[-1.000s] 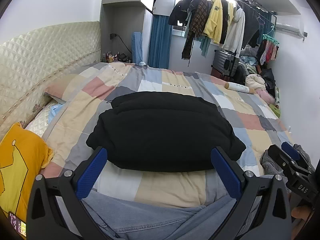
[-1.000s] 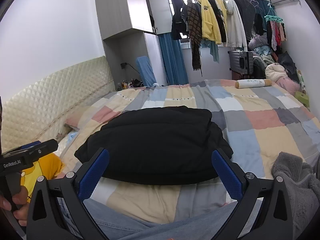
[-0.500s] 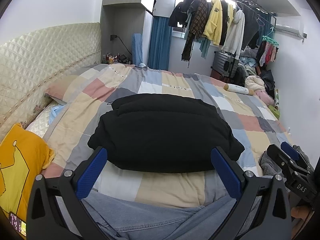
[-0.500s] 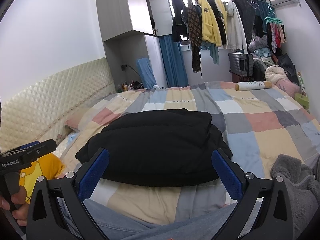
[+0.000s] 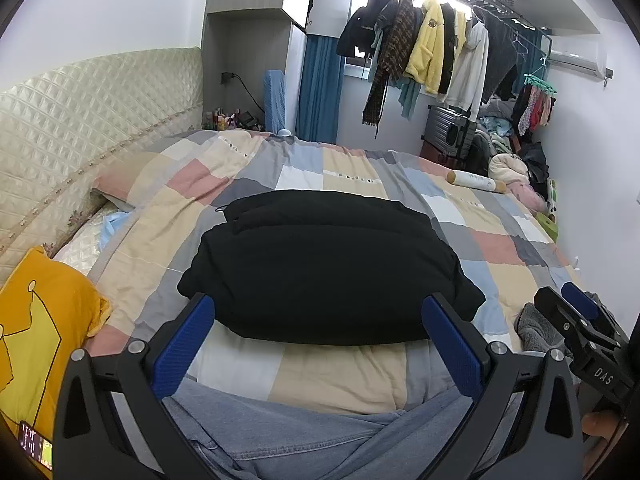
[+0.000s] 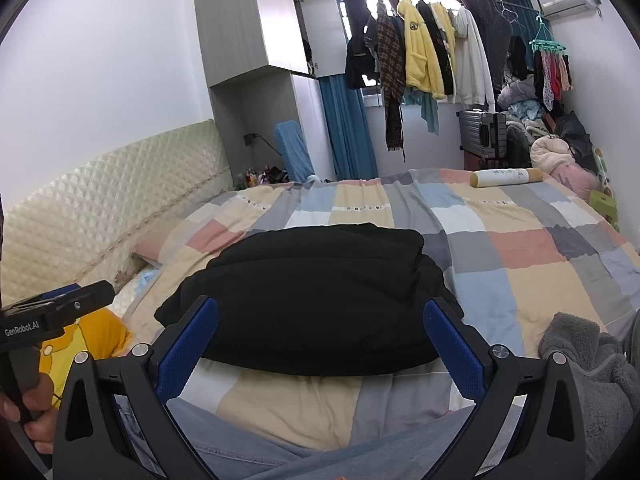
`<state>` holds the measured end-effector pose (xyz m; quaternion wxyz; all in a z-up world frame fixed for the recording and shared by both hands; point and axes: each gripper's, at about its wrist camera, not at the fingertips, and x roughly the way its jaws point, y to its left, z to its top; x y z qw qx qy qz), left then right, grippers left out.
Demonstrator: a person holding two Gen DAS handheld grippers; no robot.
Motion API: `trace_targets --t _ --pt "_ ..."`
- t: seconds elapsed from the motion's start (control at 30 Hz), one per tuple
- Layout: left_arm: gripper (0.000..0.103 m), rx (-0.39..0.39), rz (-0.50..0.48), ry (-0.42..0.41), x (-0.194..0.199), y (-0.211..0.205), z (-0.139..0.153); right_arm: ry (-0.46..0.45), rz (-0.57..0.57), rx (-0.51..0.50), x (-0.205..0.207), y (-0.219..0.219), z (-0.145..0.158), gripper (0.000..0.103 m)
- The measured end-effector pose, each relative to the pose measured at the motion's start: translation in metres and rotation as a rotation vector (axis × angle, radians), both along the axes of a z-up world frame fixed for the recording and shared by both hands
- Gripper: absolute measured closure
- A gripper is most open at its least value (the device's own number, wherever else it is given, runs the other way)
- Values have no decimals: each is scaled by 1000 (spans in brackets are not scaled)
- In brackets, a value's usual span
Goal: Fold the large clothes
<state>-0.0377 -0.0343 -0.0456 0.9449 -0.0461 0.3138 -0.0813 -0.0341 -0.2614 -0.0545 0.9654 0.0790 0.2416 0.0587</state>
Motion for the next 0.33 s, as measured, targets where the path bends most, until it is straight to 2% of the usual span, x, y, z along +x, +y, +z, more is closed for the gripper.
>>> trace_targets --t 0.33 --pt "0 5 0 1 -1 0 2 -3 -1 2 0 1 1 0"
